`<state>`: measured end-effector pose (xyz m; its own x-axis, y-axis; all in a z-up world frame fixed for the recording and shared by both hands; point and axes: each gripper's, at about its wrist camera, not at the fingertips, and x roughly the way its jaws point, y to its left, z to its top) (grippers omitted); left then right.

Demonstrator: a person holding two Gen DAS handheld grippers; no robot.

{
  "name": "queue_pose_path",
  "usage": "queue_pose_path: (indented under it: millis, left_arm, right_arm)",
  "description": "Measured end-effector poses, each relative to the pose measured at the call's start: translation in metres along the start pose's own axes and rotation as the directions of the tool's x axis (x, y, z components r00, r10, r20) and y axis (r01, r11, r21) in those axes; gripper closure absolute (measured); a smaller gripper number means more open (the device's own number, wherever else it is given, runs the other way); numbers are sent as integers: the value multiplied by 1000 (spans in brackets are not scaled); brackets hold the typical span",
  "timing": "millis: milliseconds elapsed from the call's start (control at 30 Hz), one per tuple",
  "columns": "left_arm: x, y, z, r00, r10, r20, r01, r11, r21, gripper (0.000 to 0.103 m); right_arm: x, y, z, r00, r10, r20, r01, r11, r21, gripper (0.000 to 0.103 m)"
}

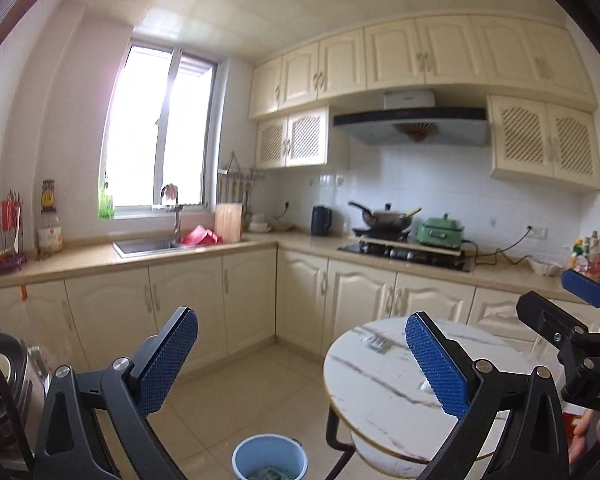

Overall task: Collect trash
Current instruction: 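Move both tools away from the bucket back toward the table, then lower the left gripper onto the small plastic tray and close it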

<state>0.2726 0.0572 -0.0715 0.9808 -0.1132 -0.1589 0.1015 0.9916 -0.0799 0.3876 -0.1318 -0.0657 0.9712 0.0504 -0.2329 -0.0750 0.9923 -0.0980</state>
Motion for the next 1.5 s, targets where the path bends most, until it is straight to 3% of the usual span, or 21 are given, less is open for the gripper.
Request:
queue_pose_path:
  millis: [167, 367, 700, 900, 1133, 1267, 1433, 1500]
  left_arm:
    - [-40, -16, -27, 998, -16, 68, 15, 1000, 20, 1]
    - [-51, -29, -53, 995, -33, 89, 29, 999, 41, 1]
    - [16, -51, -39, 999, -49, 12, 48, 996, 70, 1]
    - [89, -78, -41, 986, -97, -135, 109, 991, 84, 1]
    - [185, -124, -74, 929, -137, -343, 186, 976, 116, 1]
    - [244, -161, -91, 870, -186, -457, 272, 953, 130, 1]
    - [314, -203, -107, 794, -197, -575, 336, 930, 146, 2]
    - [335, -216, -113, 772, -207, -600, 360, 921, 146, 4]
  right_arm:
    - [-37, -32, 10, 997, -57, 50, 55, 998, 33, 0]
    - [-55, -57, 17, 992, -98, 85, 92, 993, 68, 0]
    - [-35, -109, -3, 985, -171, 15, 167, 977, 135, 0]
    - [11, -148, -40, 970, -204, -129, 224, 959, 172, 0]
    - [77, -198, -105, 923, -196, -331, 274, 939, 210, 0]
    - [106, -222, -142, 891, -166, -423, 286, 928, 239, 0]
    - [137, -245, -175, 855, -136, -501, 291, 925, 245, 0]
    - [148, -252, -184, 841, -129, -525, 294, 925, 243, 0]
